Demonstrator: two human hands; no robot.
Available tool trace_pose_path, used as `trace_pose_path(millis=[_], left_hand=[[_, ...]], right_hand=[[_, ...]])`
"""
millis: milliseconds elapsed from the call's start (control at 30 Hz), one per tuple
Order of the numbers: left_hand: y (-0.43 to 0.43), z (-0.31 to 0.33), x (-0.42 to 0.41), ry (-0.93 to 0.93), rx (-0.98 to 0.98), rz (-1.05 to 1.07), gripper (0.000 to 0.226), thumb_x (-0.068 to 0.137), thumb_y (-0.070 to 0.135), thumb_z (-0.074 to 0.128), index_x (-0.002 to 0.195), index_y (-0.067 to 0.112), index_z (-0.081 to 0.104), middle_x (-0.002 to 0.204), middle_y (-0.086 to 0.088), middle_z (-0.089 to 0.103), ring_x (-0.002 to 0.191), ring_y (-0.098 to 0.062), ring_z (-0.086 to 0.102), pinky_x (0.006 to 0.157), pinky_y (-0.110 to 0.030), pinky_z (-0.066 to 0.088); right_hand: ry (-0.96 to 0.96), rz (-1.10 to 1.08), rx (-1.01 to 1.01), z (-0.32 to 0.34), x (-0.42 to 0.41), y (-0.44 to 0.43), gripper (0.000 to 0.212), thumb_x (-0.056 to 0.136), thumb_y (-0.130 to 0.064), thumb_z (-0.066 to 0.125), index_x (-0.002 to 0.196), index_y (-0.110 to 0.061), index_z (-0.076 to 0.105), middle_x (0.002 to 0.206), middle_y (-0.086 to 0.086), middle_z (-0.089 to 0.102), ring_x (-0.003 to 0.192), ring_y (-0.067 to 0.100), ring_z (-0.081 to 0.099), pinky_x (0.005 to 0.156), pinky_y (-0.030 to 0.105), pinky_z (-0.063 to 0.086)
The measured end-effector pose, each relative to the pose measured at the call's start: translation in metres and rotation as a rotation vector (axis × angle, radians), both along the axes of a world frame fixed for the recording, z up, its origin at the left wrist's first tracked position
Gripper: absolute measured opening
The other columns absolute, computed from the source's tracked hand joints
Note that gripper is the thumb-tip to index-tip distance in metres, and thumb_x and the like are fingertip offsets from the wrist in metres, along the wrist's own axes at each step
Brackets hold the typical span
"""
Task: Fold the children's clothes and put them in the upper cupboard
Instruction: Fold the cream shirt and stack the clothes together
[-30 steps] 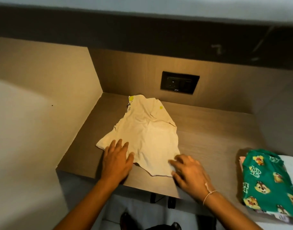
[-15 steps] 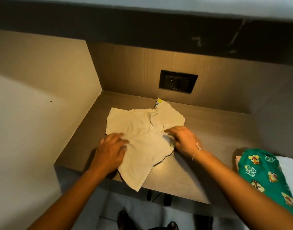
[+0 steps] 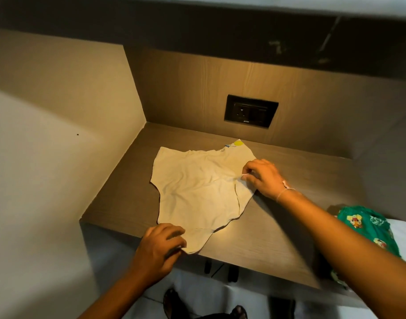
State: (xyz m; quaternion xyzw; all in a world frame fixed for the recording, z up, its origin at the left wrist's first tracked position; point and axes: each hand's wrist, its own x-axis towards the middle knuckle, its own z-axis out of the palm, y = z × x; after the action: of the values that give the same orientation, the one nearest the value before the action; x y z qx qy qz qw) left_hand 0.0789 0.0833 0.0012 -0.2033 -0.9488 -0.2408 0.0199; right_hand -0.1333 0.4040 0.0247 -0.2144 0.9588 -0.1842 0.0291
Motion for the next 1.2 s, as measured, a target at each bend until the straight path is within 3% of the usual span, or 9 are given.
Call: trace_pose_path(millis=[200, 300, 433, 633, 767, 833, 933, 1033, 1200], left_hand=[[-0.014, 0.044, -0.016, -0.239, 0.652, 0.419, 0.006, 0.086, 0.032, 0.065, 0.092, 0.031, 0.066, 0.094, 0.009, 0.070, 0.091, -0.013, 0.068, 0.066, -0.027, 0.060], [-0.031, 0.096, -0.037, -0.114, 0.747, 0.447, 0.011, 0.080, 0.027, 0.063, 0.090, 0.031, 0.064, 0.083, 0.018, 0.073, 0.080, -0.002, 0.069, 0.057, -0.012, 0.054], [-0.040, 0.143, -0.077, -0.093, 0.919, 0.392, 0.010, 0.083, 0.029, 0.065, 0.090, 0.031, 0.072, 0.084, 0.014, 0.075, 0.076, -0.002, 0.071, 0.056, -0.016, 0.055], [-0.003, 0.151, -0.171, -0.170, 0.984, 0.430, 0.011, 0.093, 0.018, 0.064, 0.089, 0.025, 0.070, 0.070, 0.015, 0.072, 0.066, -0.002, 0.065, 0.052, -0.018, 0.052], [0.010, 0.197, -0.200, -0.009, 1.043, 0.367, 0.012, 0.094, 0.018, 0.063, 0.088, 0.026, 0.070, 0.074, 0.017, 0.073, 0.073, -0.001, 0.067, 0.063, -0.019, 0.056], [0.012, 0.218, -0.196, 0.091, 1.057, 0.296, 0.015, 0.093, 0.019, 0.063, 0.087, 0.029, 0.073, 0.080, 0.019, 0.073, 0.080, 0.001, 0.067, 0.067, -0.018, 0.055], [0.010, 0.222, -0.170, 0.129, 1.079, 0.222, 0.029, 0.086, 0.012, 0.062, 0.088, 0.038, 0.076, 0.086, 0.022, 0.073, 0.088, -0.001, 0.067, 0.076, -0.021, 0.056], [0.000, 0.186, -0.146, 0.079, 0.924, 0.130, 0.044, 0.079, -0.009, 0.049, 0.100, 0.020, 0.074, 0.084, 0.025, 0.073, 0.084, 0.004, 0.067, 0.080, -0.014, 0.053], [-0.026, 0.083, -0.108, -0.250, 0.509, 0.111, 0.044, 0.086, -0.011, 0.061, 0.096, 0.031, 0.070, 0.108, 0.010, 0.069, 0.109, -0.019, 0.063, 0.097, -0.035, 0.052]], right_hand=[[0.012, -0.189, -0.595, 0.047, 0.060, 0.046, 0.015, 0.096, -0.015, 0.056, 0.089, -0.028, 0.053, 0.067, -0.006, 0.054, 0.060, 0.008, 0.046, 0.058, 0.032, 0.040], [0.041, -0.174, -0.796, 0.093, 0.086, 0.063, 0.022, 0.096, -0.010, 0.054, 0.090, -0.031, 0.053, 0.065, -0.014, 0.054, 0.057, -0.001, 0.044, 0.054, 0.012, 0.037], [0.077, -0.230, -0.919, 0.137, 0.091, 0.068, 0.019, 0.096, -0.008, 0.053, 0.091, -0.026, 0.052, 0.058, -0.019, 0.055, 0.050, -0.006, 0.046, 0.049, 0.004, 0.036], [0.009, -0.479, -0.834, 0.138, 0.047, 0.062, 0.009, 0.097, -0.004, 0.050, 0.104, -0.002, 0.057, 0.071, 0.001, 0.061, 0.053, -0.003, 0.052, 0.055, 0.020, 0.043], [0.258, -0.534, -0.843, 0.174, 0.034, 0.073, 0.011, 0.097, -0.007, 0.053, 0.091, -0.011, 0.061, 0.081, 0.005, 0.060, 0.065, -0.004, 0.055, 0.066, 0.021, 0.045], [0.401, -0.552, -0.802, 0.191, 0.037, 0.086, 0.015, 0.095, -0.020, 0.057, 0.085, -0.012, 0.064, 0.082, 0.013, 0.067, 0.072, 0.003, 0.059, 0.070, 0.035, 0.049], [0.488, -0.537, -0.760, 0.195, 0.061, 0.094, 0.022, 0.090, -0.028, 0.058, 0.096, -0.008, 0.066, 0.086, 0.010, 0.069, 0.082, 0.011, 0.064, 0.074, 0.034, 0.052], [0.390, -0.508, -0.736, 0.157, 0.100, 0.093, 0.013, 0.092, -0.011, 0.060, 0.098, -0.022, 0.060, 0.084, -0.007, 0.063, 0.074, -0.008, 0.058, 0.069, 0.007, 0.043], [0.075, -0.539, -0.386, 0.052, 0.172, 0.084, 0.011, 0.093, -0.016, 0.060, 0.100, -0.024, 0.065, 0.085, -0.005, 0.069, 0.077, 0.011, 0.065, 0.066, 0.032, 0.054]])
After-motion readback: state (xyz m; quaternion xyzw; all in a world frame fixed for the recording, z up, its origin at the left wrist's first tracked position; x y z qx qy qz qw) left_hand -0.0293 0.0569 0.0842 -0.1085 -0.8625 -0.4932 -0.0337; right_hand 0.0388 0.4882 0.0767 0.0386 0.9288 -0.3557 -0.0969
